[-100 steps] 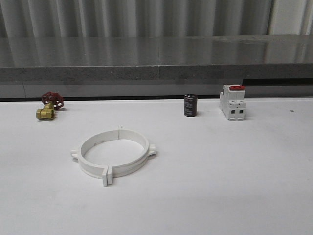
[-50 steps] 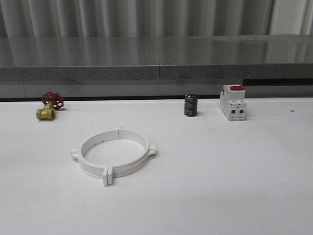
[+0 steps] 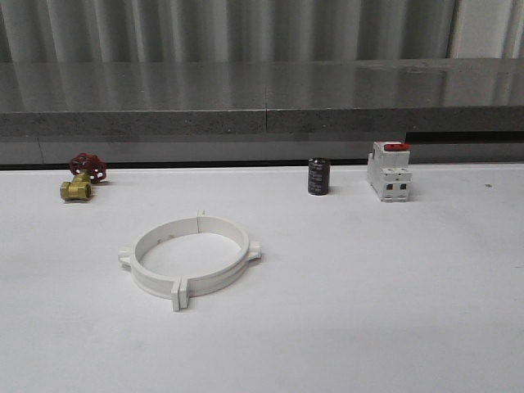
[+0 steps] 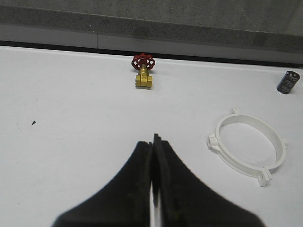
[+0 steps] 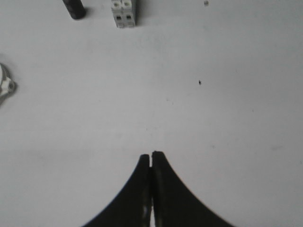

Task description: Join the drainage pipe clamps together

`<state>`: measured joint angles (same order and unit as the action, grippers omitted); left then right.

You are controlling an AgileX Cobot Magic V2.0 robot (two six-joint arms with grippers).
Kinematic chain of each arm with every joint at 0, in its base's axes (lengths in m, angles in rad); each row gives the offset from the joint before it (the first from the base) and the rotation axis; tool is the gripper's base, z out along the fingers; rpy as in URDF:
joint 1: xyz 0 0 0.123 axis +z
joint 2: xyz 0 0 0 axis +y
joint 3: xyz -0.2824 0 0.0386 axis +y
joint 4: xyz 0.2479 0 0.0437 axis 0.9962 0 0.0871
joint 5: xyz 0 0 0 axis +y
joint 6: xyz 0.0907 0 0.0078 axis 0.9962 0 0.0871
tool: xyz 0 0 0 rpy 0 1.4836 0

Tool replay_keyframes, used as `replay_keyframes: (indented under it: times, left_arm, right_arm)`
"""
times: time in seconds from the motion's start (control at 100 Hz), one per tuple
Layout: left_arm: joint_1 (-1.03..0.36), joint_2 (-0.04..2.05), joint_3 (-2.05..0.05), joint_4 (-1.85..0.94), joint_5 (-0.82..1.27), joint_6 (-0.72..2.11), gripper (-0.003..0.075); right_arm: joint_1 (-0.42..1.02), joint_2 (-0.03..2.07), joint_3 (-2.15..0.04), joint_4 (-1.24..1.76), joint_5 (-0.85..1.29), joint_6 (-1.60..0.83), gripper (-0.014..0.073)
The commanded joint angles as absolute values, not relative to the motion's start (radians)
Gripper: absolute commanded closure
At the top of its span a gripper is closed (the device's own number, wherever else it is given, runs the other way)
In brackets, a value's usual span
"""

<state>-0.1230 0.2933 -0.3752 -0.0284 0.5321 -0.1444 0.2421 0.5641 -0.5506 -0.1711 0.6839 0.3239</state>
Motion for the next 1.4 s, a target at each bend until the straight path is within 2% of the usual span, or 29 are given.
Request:
replay_keyframes:
  times: [0.0,0.22,0.52,0.72,0.89,1.39]
  left_arm:
    - [-0.123,0.299,-0.404,-0.032,0.458,-0.143,0.0741]
    - [-0.123,0.299,-0.404,-0.032,0.458,-0.143,0.0741]
    - [-0.123,0.299,-0.404,-0.032,0.458,-0.143,0.0741]
    - [-0.123,0.299,-0.404,-0.032,0.458,-0.143,0.0741]
    - [-0.123,0.299,-0.404,-0.032,0.458,-0.143,0.0741]
    - [-0.123,0.299,-0.404,-0.032,0.458,-0.143,0.0741]
  right_arm:
    - [0.231,0.532,-0.535,-0.176,0.472,0.248,0.0660]
    - [0.132,0.382,-0.359,0.000,0.226,0.038,0.0660]
    - [0.001,0.109,-0.160,0.014,0.170,0.035,0.0660]
    - [-0.018,-0.033,-0.053,0.021,0.119,0.041,0.0660]
    - [-0.018,-0.030,0.011,0.020,0.041,0.104,0.0660]
    - [-0.018,-0.030,0.009,0.006,0.037,0.108,0.0660]
